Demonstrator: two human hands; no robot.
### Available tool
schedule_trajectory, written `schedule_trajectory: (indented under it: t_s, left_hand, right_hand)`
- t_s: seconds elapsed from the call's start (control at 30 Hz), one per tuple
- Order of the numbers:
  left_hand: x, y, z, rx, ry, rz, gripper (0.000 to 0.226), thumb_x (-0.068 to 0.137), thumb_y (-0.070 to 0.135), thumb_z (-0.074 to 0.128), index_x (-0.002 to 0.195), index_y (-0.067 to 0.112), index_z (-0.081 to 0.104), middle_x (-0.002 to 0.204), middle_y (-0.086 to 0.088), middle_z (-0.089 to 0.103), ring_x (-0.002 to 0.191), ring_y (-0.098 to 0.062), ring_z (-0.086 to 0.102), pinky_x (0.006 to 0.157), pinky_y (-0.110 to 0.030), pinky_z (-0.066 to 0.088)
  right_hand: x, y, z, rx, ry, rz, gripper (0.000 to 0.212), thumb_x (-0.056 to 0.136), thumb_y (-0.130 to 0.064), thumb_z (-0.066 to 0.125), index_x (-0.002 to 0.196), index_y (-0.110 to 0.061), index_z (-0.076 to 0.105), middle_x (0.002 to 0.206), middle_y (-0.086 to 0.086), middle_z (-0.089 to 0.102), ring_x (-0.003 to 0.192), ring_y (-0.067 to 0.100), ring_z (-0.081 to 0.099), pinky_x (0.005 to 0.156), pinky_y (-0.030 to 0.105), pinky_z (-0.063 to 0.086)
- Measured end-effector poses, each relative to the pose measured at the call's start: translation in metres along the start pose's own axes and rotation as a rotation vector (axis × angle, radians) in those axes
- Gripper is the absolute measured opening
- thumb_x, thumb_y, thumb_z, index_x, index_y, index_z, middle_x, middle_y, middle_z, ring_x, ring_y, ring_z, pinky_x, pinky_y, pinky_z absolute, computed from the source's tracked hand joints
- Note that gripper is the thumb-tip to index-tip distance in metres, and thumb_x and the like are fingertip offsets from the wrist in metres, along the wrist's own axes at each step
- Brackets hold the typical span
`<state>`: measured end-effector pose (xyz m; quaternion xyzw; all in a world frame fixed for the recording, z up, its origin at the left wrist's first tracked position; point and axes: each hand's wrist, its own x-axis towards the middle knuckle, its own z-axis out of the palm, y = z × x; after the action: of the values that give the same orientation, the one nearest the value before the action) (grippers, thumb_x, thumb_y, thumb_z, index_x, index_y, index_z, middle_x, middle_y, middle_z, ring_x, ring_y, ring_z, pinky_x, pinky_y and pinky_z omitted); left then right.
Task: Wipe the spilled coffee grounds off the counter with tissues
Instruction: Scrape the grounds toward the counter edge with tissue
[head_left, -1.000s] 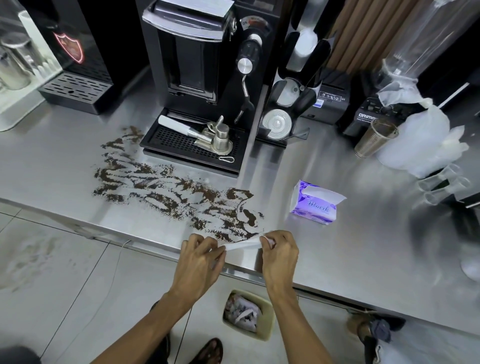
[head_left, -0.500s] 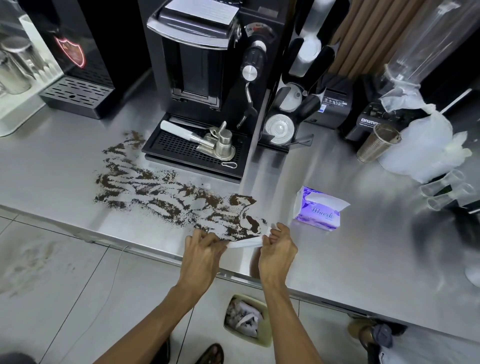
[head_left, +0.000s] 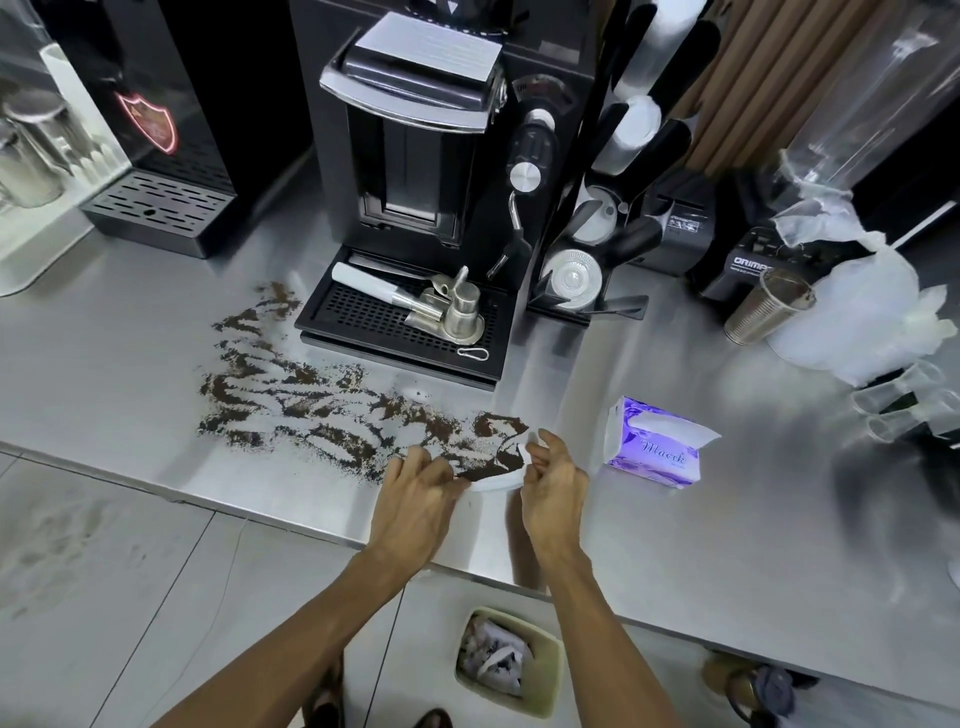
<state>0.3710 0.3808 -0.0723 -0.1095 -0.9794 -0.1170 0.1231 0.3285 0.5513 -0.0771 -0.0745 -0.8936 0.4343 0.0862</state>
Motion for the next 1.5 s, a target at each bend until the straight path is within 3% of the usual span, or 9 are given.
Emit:
schedule_trajectory:
  t_s: [0.1,0.27,0.33,0.53,0.8,1.03,1.17,1.3,1.5]
  left_hand:
    - [0.011,-0.008,0.001,0.021,-0.022,0.041,0.027,0.066,0.019,0.086,0.09,0.026,0.078,0.082,0.009,0.065,0.086,-0.019,0.042,0.067,-0.034,0.031]
    - [0.027,-0.019,0.003,0.058,-0.058,0.1,0.019,0.071,0.024,0.082,0.089,0.025,0.076,0.086,0.007,0.065,0.087,-0.019,0.042,0.071,-0.035,0.034]
    - [0.032,-0.021,0.002,0.049,-0.058,0.109,0.013,0.081,0.031,0.069,0.089,0.024,0.076,0.088,0.007,0.065,0.089,-0.018,0.042,0.073,-0.035,0.036]
    - [0.044,-0.024,0.002,-0.011,-0.057,0.132,0.042,0.092,0.051,0.045,0.082,0.024,0.075,0.083,0.008,0.064,0.088,-0.02,0.045,0.073,-0.036,0.033]
    - [0.052,-0.029,0.002,-0.087,-0.069,0.167,0.022,0.083,0.046,0.068,0.081,0.026,0.077,0.09,0.015,0.07,0.087,-0.016,0.044,0.073,-0.032,0.029]
    - [0.055,-0.032,0.0,-0.208,-0.11,0.147,0.02,0.077,0.041,0.075,0.088,0.025,0.076,0.086,0.018,0.071,0.085,-0.012,0.036,0.074,-0.026,0.027]
    - [0.058,-0.032,-0.003,-0.269,-0.113,0.131,0.027,0.068,0.036,0.084,0.091,0.023,0.074,0.071,0.006,0.06,0.083,-0.01,0.035,0.073,-0.025,0.028]
    - [0.061,-0.035,-0.004,-0.287,-0.161,0.152,0.031,0.076,0.036,0.079,0.102,0.024,0.067,0.077,0.005,0.047,0.086,-0.013,0.04,0.079,-0.027,0.036]
    - [0.068,-0.041,-0.007,-0.304,-0.203,0.24,0.03,0.08,0.034,0.075,0.107,0.025,0.067,0.078,0.008,0.058,0.086,-0.016,0.044,0.075,-0.029,0.037]
  right_hand:
    - [0.009,0.001,0.004,-0.016,-0.05,-0.049,0.054,0.08,0.016,0.044,0.125,-0.01,0.059,0.101,0.006,0.072,0.097,0.017,0.068,0.093,0.032,0.053]
    - [0.016,-0.007,0.005,-0.037,-0.144,-0.123,0.054,0.081,0.017,0.044,0.125,-0.01,0.06,0.103,0.003,0.073,0.097,0.011,0.068,0.095,0.013,0.046]
    - [0.019,-0.007,0.007,-0.041,-0.173,-0.13,0.054,0.081,0.016,0.043,0.124,-0.012,0.061,0.105,0.004,0.072,0.1,0.012,0.068,0.097,0.017,0.047]
    - [0.022,-0.01,0.012,-0.064,-0.232,-0.162,0.055,0.084,0.016,0.043,0.124,-0.017,0.061,0.11,-0.004,0.071,0.105,0.007,0.065,0.099,0.025,0.049]
    - [0.018,-0.02,0.01,-0.066,-0.329,-0.156,0.063,0.078,0.015,0.043,0.13,-0.017,0.056,0.117,-0.003,0.068,0.112,0.005,0.062,0.101,0.013,0.042]
    - [0.016,-0.018,0.01,-0.133,-0.408,-0.155,0.061,0.073,-0.022,0.071,0.132,-0.024,0.054,0.118,-0.012,0.066,0.11,0.004,0.058,0.097,0.017,0.044]
    - [0.017,-0.017,0.008,-0.123,-0.425,-0.164,0.066,0.073,-0.016,0.074,0.135,-0.021,0.052,0.122,-0.008,0.064,0.111,0.007,0.059,0.098,0.02,0.046]
    - [0.018,-0.02,0.005,-0.095,-0.44,-0.175,0.068,0.073,-0.008,0.076,0.136,-0.016,0.051,0.125,-0.004,0.062,0.112,0.005,0.058,0.099,0.017,0.045]
    - [0.02,-0.024,0.004,-0.091,-0.476,-0.175,0.069,0.073,-0.005,0.075,0.137,-0.016,0.05,0.123,-0.005,0.063,0.111,0.001,0.058,0.099,0.012,0.042]
